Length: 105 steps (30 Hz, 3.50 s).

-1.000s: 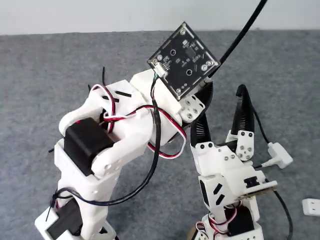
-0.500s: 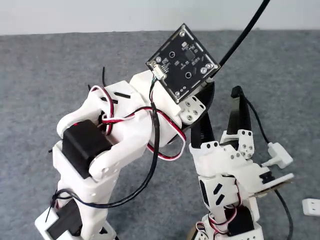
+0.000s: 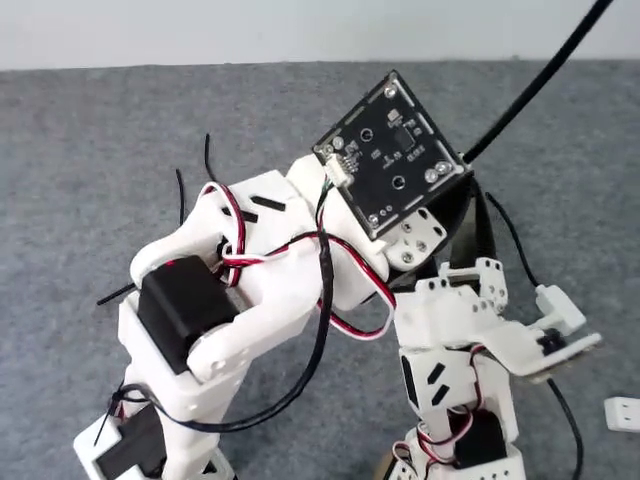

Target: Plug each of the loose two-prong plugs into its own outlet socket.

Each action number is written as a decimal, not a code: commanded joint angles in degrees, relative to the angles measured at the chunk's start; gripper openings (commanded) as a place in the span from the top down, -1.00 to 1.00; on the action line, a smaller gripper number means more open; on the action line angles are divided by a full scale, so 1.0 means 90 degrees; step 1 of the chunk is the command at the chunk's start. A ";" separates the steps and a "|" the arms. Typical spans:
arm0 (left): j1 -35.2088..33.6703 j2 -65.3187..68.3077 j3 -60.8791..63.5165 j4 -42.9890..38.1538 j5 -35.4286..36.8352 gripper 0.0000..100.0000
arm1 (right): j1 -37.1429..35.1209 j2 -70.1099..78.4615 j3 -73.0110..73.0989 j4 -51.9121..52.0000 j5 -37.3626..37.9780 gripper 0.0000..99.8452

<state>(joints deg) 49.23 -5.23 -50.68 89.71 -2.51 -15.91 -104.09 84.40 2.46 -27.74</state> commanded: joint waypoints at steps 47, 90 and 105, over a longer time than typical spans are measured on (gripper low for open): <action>0.0440 -0.0068 -0.0190 0.0234 -0.1299 0.98 | -0.0864 0.0005 0.0674 -0.0591 0.0733 0.58; -0.2012 0.0000 0.0884 0.0440 -0.1348 0.98 | -0.0454 0.0005 0.0606 -0.0347 0.2061 0.60; -0.3263 -0.0078 0.4029 -0.0498 -0.1358 0.98 | -0.0474 0.0005 0.0635 -0.0347 0.2042 0.60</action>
<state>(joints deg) 20.84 -4.97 -17.63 88.84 -15.08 -19.52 -103.21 91.25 -0.88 -10.07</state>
